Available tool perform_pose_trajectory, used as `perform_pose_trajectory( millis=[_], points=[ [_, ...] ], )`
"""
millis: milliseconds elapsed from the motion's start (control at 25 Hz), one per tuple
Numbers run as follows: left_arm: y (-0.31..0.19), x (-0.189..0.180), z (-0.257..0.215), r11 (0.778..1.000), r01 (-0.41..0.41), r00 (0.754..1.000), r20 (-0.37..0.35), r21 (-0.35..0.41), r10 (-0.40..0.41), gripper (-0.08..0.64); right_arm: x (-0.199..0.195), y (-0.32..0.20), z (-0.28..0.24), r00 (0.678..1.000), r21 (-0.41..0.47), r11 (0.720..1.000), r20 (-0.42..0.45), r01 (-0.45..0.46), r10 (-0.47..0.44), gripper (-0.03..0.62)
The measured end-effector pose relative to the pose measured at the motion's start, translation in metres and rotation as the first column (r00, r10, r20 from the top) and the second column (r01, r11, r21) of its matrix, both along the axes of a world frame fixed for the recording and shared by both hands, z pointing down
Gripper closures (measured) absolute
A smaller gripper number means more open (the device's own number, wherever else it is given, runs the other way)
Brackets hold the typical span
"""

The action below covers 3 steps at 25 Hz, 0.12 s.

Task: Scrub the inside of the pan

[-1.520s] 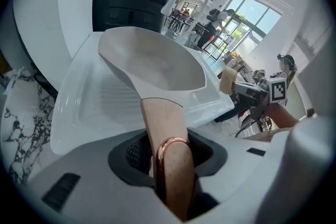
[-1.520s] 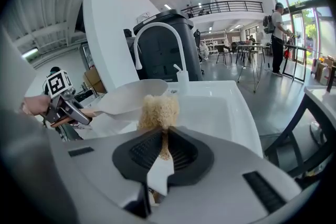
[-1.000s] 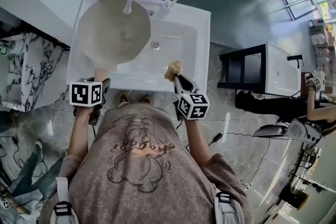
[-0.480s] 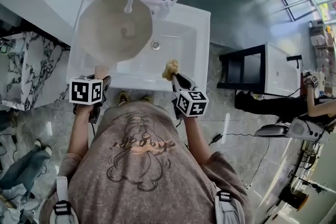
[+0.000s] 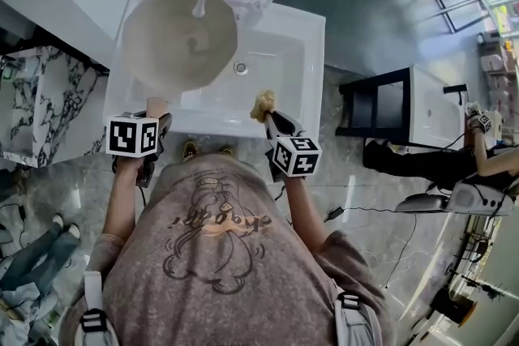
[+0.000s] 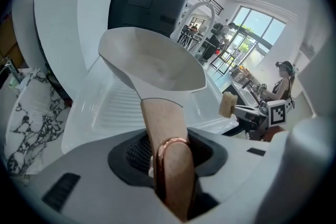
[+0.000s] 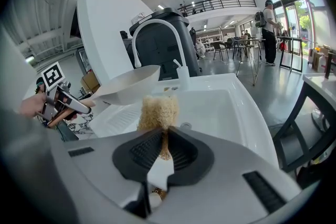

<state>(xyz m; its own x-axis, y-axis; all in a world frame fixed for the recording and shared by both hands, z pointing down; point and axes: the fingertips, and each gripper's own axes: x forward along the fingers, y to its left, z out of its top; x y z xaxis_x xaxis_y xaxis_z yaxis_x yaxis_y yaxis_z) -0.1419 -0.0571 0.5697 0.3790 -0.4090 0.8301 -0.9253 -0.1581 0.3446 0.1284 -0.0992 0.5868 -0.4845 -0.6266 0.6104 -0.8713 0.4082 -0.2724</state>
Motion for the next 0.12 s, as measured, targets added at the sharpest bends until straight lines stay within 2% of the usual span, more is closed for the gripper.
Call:
perform_pose_trajectory(
  millis=[120],
  points=[
    [0.0011,-0.0009,-0.0014,1.000,0.000,1.000,-0.002,0.002,0.000,0.397,-0.0003,-0.0003,0.0002,1.000,0.001,1.000,-0.002,0.005,-0.005,0.545]
  ],
)
